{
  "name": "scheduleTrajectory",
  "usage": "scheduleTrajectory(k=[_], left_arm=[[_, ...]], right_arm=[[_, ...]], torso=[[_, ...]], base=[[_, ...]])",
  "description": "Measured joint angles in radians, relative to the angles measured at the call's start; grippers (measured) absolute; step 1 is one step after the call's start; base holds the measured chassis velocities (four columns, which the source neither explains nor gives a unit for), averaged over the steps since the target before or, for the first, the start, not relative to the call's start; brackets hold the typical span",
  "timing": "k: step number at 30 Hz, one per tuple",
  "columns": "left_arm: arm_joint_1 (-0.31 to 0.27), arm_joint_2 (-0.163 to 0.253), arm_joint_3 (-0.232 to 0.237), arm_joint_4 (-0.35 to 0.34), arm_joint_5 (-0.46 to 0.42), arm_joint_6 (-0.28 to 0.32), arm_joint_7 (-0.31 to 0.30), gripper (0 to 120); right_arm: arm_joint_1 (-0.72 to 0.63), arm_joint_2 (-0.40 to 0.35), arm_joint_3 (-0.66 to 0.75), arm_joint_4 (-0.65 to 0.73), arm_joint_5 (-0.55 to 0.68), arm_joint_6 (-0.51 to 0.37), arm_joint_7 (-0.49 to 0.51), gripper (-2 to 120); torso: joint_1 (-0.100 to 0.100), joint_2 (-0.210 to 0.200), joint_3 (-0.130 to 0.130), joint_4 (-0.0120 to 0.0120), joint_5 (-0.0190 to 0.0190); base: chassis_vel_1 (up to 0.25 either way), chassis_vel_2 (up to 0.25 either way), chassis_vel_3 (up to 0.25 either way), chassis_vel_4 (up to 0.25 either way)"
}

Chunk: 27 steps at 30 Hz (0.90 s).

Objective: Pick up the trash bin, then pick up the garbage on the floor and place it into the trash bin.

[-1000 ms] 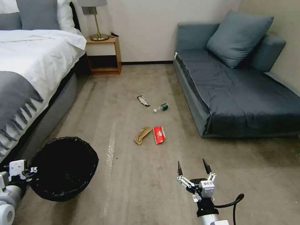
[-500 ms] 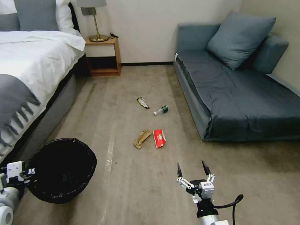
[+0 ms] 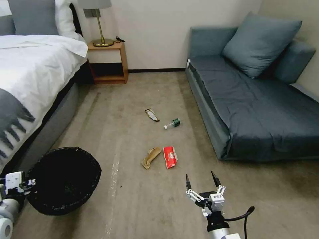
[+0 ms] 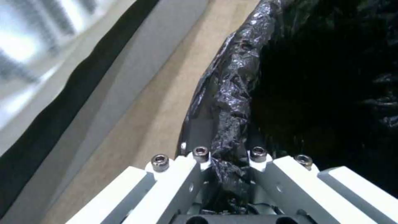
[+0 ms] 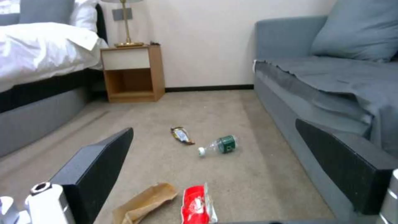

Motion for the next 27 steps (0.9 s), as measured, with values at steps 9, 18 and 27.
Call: scheduleTrajectory(k=[9, 18, 27], left_arm=[[-0.002, 0.004, -0.004, 0.003, 0.014, 0.002, 0.002, 3], [-0.003, 0.001, -0.002, 0.003, 0.024, 0.002, 0.004, 3], [0.002, -0.008, -0.002, 0.003, 0.037, 0.003, 0.006, 3]], right_arm=[[0.012, 0.000, -0.003, -0.011, 0.011, -0.015, -0.006, 100], [0.024, 0.000, -0.009, -0.024, 0.014, -0.033, -0.007, 100], [0.036, -0.004, -0.012, -0.043, 0.016, -0.046, -0.006, 100]], torso=[[0.000, 0.000, 0.000, 0.0001, -0.0007], [0.000, 0.000, 0.000, -0.0001, -0.0013], [0.000, 0.000, 0.000, 0.0002, -0.0011]], base=[[-0.143, 0.143, 0.154, -0.138], [-0.125, 0.133, 0.140, -0.140], [-0.142, 0.153, 0.135, -0.144]])
